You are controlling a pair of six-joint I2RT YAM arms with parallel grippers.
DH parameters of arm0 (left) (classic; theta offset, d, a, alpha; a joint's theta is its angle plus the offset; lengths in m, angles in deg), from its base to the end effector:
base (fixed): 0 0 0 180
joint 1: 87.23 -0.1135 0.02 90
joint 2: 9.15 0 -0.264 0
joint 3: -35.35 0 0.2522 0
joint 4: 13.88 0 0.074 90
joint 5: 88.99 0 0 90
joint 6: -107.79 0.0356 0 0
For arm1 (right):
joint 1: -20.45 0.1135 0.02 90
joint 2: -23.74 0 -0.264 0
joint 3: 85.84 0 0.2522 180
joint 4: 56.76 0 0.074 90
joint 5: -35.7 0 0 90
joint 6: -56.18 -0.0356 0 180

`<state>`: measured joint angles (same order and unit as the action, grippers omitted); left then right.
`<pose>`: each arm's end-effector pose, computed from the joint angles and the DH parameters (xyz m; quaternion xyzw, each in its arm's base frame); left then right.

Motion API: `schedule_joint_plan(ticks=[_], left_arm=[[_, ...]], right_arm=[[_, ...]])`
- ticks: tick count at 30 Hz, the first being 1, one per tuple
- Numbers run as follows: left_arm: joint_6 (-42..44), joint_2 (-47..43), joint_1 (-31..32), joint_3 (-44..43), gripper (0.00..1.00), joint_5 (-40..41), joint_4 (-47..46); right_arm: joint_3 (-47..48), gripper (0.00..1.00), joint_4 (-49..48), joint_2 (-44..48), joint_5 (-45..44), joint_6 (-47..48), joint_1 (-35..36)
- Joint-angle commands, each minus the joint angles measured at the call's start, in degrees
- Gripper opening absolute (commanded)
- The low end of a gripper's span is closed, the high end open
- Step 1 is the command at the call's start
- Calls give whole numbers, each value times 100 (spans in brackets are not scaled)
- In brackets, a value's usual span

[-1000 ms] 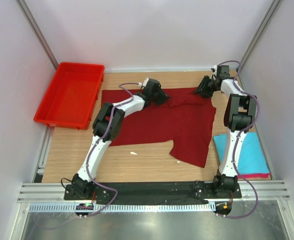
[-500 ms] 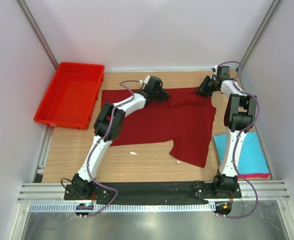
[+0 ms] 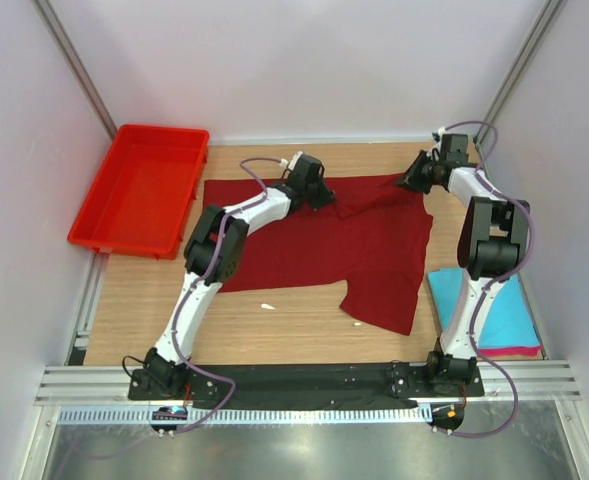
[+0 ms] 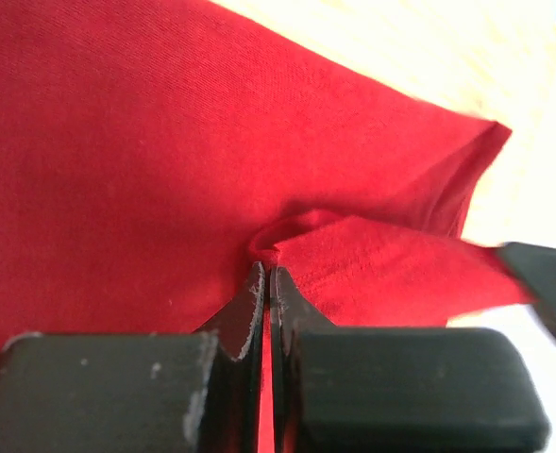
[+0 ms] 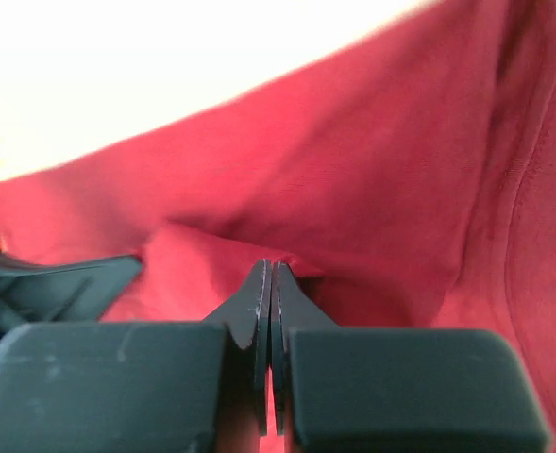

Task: Fold and stack the t-shirts
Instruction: Fold the tshirt

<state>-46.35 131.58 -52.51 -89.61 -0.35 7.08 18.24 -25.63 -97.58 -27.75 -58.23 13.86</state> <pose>0.4556 -0.3168 0.1465 -0.2218 0.8659 -0.3474 0.2835 0.4671 -0.0379 0.1852 0.1645 0.8985 0.2656 0.3084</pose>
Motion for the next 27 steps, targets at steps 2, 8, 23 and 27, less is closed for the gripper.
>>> schedule_joint_plan(ticks=[2, 8, 23, 27], left_arm=[[332, -590, 35, 89, 0, 5, -131], [402, -520, 44, -33, 0, 22, -254], [771, -625, 35, 212, 0, 101, -1150], [780, -678, 35, 501, 0, 101, -1501]], right_arm=[[-190, 1, -673, 820, -220, -29, -18], [-199, 1, -638, 689, -308, 103, -27], [-576, 1, -1252, 626, -106, 191, -44], [-999, 4, -1877, 803, -237, 50, -44]])
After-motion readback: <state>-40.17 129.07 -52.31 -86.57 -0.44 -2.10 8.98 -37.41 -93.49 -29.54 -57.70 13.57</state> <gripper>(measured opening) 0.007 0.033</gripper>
